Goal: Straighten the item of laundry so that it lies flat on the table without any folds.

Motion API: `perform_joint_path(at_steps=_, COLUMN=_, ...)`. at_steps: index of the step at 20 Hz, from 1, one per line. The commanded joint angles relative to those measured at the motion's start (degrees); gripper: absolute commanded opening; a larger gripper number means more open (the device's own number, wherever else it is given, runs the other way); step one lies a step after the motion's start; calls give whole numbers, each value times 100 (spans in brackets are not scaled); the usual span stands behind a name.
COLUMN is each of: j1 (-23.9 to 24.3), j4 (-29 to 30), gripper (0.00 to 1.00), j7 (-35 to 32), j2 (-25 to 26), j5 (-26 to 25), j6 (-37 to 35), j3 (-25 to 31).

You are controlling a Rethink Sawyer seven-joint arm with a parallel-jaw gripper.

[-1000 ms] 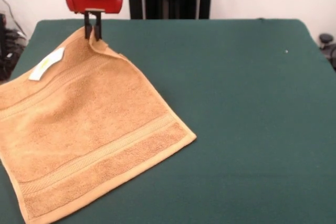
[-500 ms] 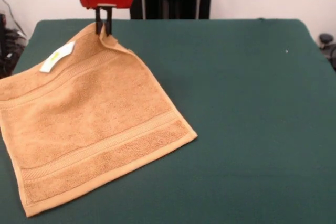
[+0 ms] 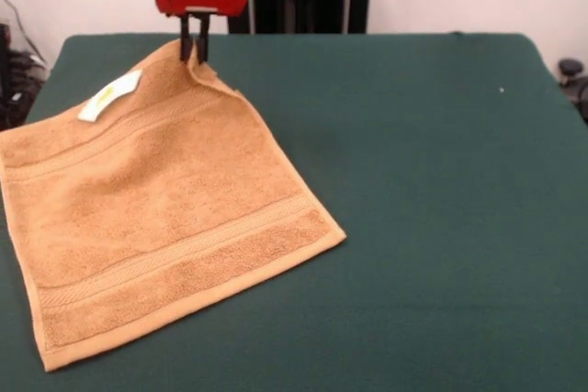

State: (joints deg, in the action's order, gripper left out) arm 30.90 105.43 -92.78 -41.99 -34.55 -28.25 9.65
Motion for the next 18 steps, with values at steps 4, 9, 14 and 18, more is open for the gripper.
perform_joint_path(at_steps=4, j1=-267, j4=647, gripper=0, j7=-962, j2=333, j5=286, j6=359, j3=49)
perform_joint_path(at_steps=9, j1=-244, j4=757, gripper=0, j7=-1065, j2=321, j5=501, j6=444, j3=90)
perform_joint_path(at_steps=14, j1=-400, j4=735, gripper=0, j7=-1215, j2=377, j5=639, j6=437, j3=-26)
perform_joint_path(at_steps=18, j1=-481, j4=724, gripper=0, j7=-1303, j2=412, j5=784, j6=417, j3=-102)
